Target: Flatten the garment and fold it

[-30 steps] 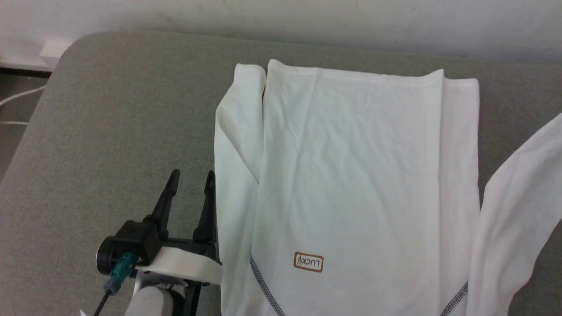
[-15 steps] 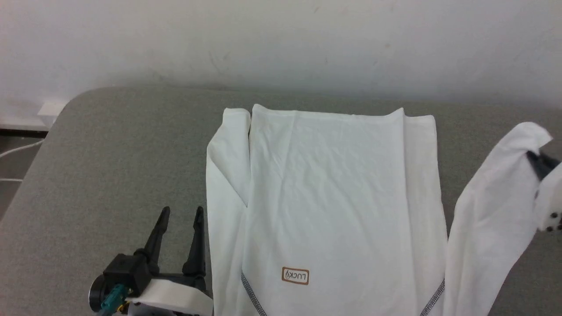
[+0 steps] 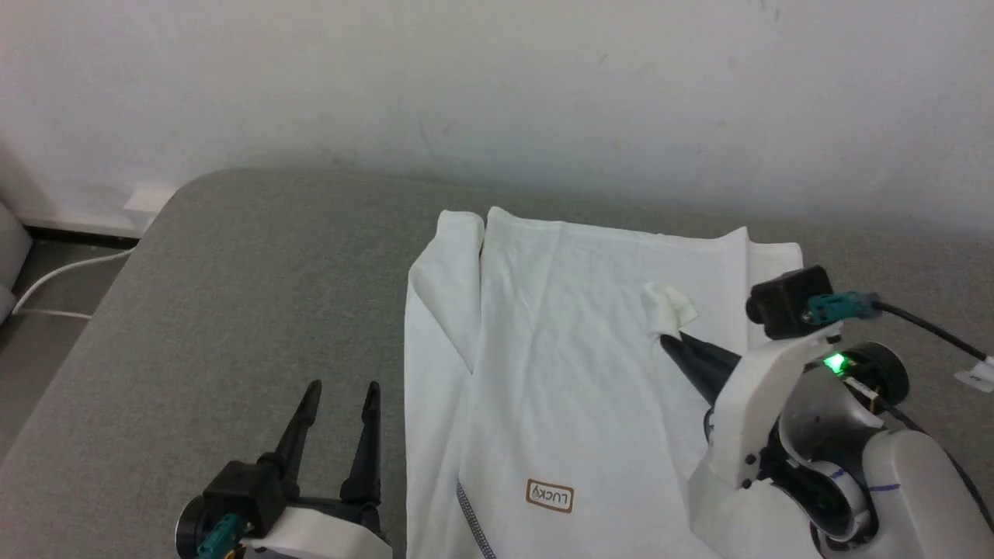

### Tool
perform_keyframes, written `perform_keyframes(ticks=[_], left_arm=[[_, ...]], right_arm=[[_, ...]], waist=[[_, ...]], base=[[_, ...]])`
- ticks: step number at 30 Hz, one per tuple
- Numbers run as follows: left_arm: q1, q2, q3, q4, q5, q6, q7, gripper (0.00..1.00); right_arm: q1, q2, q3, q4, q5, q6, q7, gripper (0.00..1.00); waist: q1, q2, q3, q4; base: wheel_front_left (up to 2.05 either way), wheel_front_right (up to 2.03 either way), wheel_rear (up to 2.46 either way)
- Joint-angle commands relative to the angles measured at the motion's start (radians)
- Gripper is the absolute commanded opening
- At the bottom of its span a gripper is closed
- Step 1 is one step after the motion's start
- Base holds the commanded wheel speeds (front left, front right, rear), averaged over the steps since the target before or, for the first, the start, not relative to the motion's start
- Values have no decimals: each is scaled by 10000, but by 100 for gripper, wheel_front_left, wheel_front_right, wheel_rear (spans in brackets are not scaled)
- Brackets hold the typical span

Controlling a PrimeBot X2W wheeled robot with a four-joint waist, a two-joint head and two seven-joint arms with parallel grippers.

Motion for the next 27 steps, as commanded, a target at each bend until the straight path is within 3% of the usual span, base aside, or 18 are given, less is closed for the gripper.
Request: perform_keyframes(ticks=[1,11,19,23,24,25,27], left_arm=[[42,-36,-54,31,66,-38,-47,100],[-234,-123,-391,115,9,-43,-47,100],[-521,-157,-568,271,-78,-40,-47,100],[-629,-167,-665,375,-129,-21,-47,100],[-647,-168,-675,400,-145,-16,-47,100],[-661,-170,-680,429,-159,-10,-47,100],[-667,-172,-670,477,-175,8,-47,100]], right_arm=[[-263,188,178,393,-178,-9,-198,0],[-1338,1065,300,3426,-703,-9,-1441,0],[-2130,1234,501,5571,-775,-9,-2376,0],[-2464,1241,923,6313,-238,-9,-2774,0],[-2534,1242,1119,6398,13,-9,-2882,35],[-2577,1242,1299,6473,347,-9,-2958,100],[-2666,1243,1653,6601,857,-9,-3013,100]], waist=[[1,-1,140,415],[1,-1,806,1357],[1,-1,1166,1740],[1,-1,1256,1839],[1,-1,1268,1850],[1,-1,1269,1852],[1,-1,1234,1821]], base=[[0,0,0],[0,0,0],[0,0,0],[0,0,0],[0,0,0],[0,0,0],[0,0,0]])
